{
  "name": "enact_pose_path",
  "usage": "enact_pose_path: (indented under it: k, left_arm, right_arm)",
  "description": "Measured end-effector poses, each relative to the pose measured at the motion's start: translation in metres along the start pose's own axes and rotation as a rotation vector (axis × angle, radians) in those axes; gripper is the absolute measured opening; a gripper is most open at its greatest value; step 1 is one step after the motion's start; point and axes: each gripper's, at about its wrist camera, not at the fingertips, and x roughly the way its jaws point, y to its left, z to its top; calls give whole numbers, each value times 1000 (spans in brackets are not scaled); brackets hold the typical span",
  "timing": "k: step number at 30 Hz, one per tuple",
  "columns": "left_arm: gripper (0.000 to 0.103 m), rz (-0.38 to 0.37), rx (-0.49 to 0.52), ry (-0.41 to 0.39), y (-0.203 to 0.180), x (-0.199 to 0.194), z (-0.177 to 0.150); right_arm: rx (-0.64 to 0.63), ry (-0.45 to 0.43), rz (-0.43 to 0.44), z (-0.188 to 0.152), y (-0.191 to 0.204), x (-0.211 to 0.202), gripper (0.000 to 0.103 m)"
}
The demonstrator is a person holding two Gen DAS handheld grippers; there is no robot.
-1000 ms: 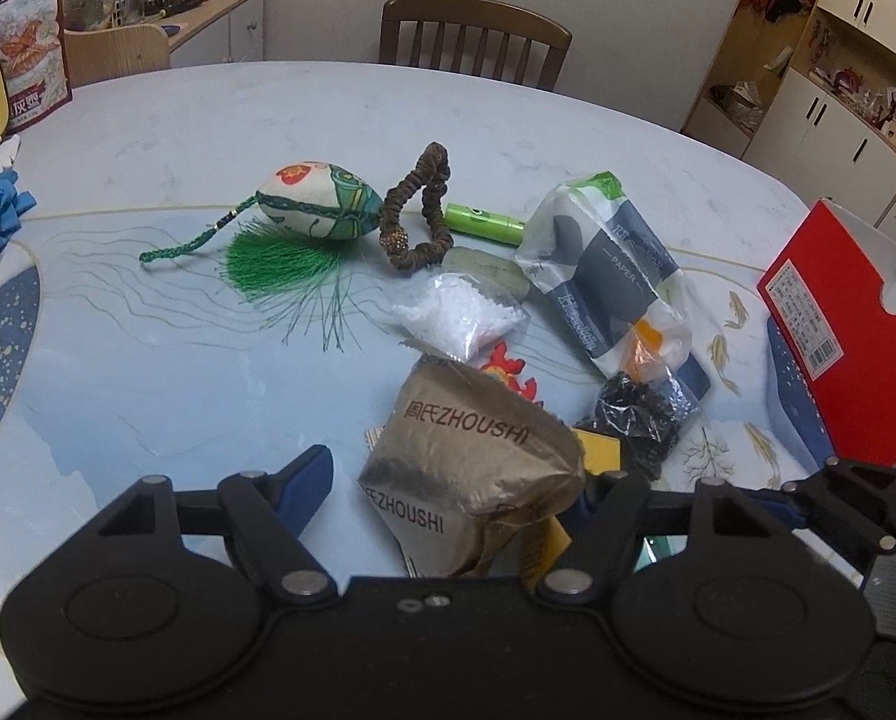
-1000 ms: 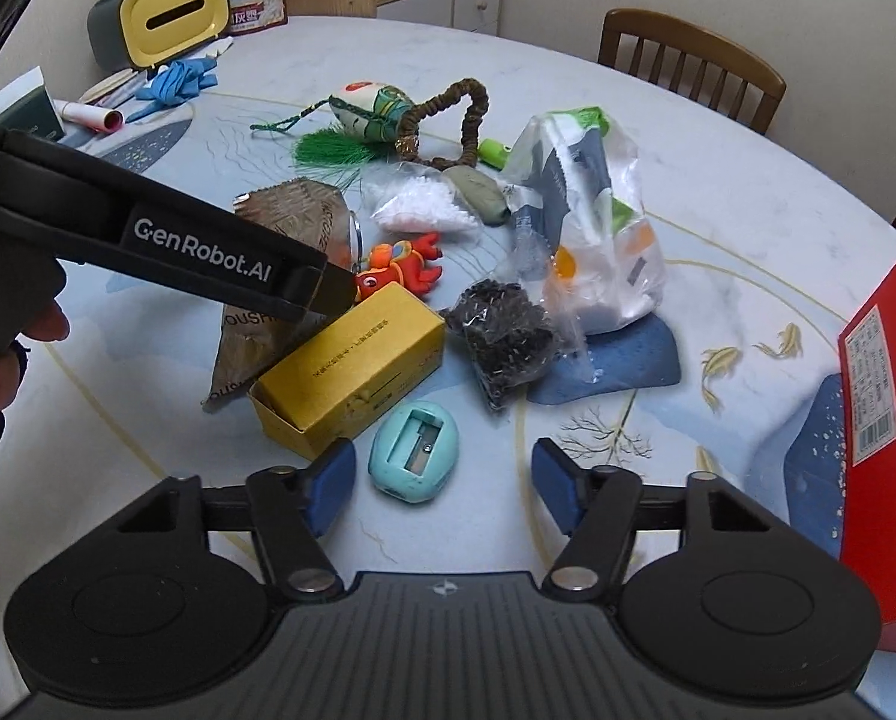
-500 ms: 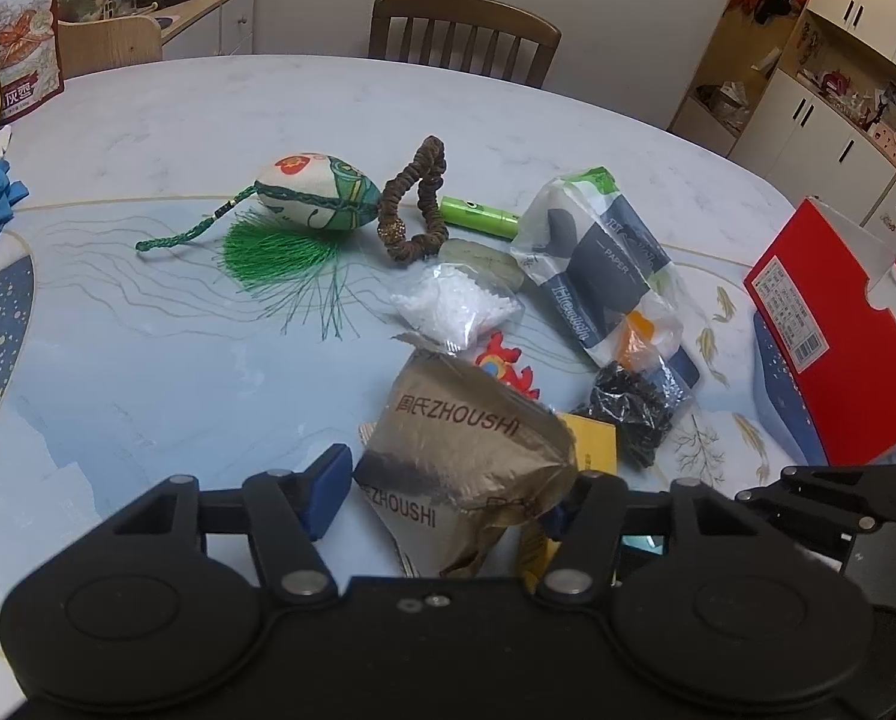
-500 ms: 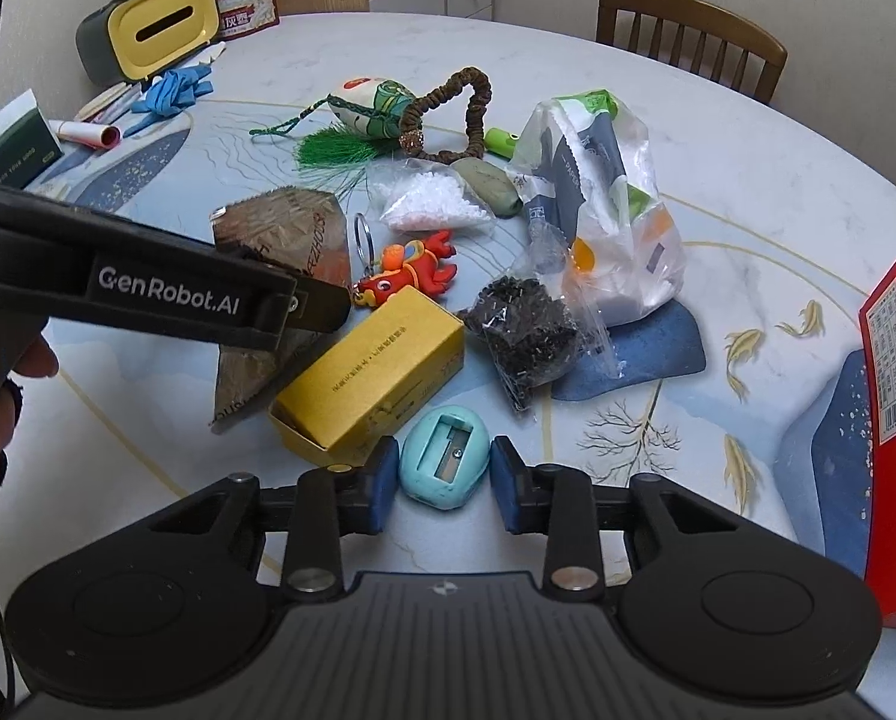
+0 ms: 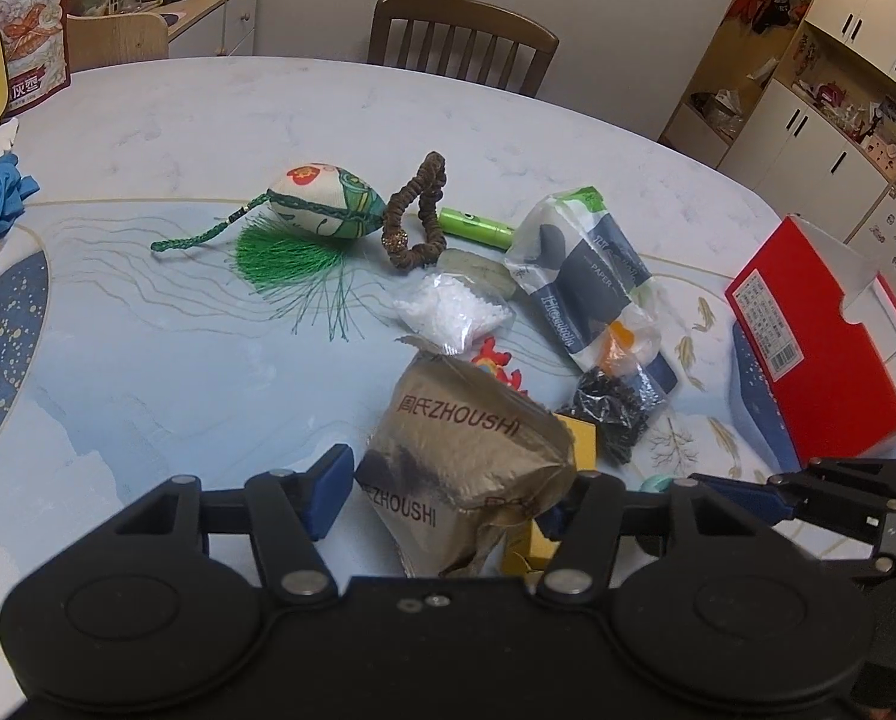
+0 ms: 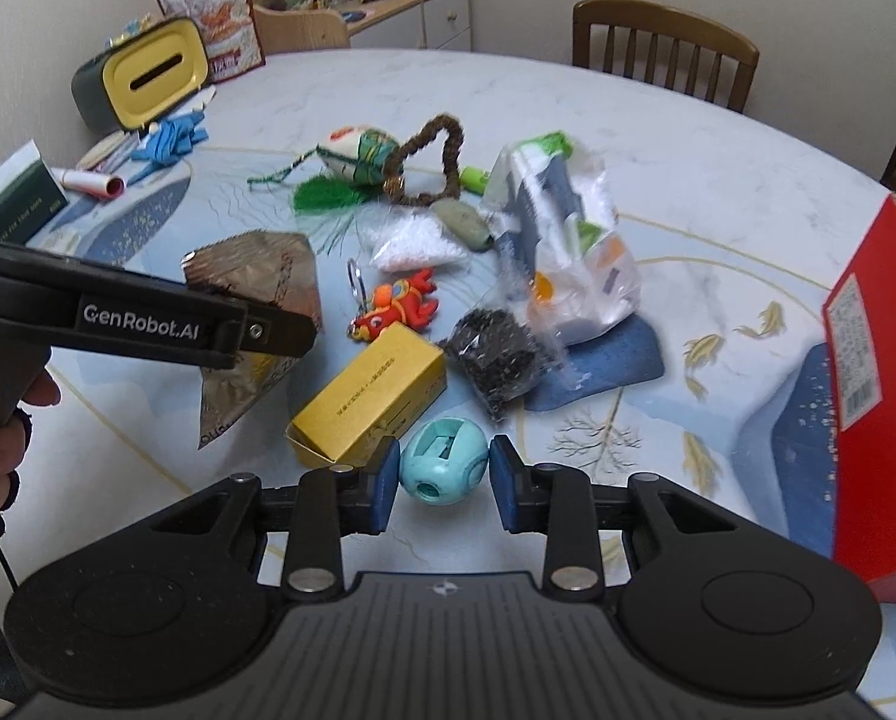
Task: Organize objects
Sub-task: 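Grasp the teal sharpener with the right tool while the left tool grasps the brown ZHOUSHI bag, then carry the sharpener and the brown bag with both tools into the red box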
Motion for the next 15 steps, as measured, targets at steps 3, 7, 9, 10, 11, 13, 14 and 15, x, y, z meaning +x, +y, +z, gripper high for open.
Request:
enact_pose_path:
  k: [3,7,9,10,11,13,14,15]
  left_arm:
    - [59,-15,-8,5,-2,-9,4]
    - [59,-33,0,6,-10,-21,11]
    - [58,-47,11,5,-18,-27,15]
    - [59,-54,19,4,-22,-29,17]
    - [59,-58,28,3,-27,-31,19]
    - [59,-70,46,0,-37,-36,22]
    - [59,-78,50,0,-43,-37,24]
    - [59,-86,54,-1,-48,-39,25]
  right_arm:
    - [21,-18,2,3,-5,-15,32]
    - [48,-50,-3,7,-15,-36,32]
    - [64,-64,-9,9,-21,-47,32]
    - [70,-70,-13,10,-24,-52,32]
    - [75,-75,-17,10,-28,-57,32]
    - [88,-89,-19,11,-35,-67,32]
    - [96,-96,-21,12,-40,-72,32]
    - [102,-104,-23,12,-44,-77,32]
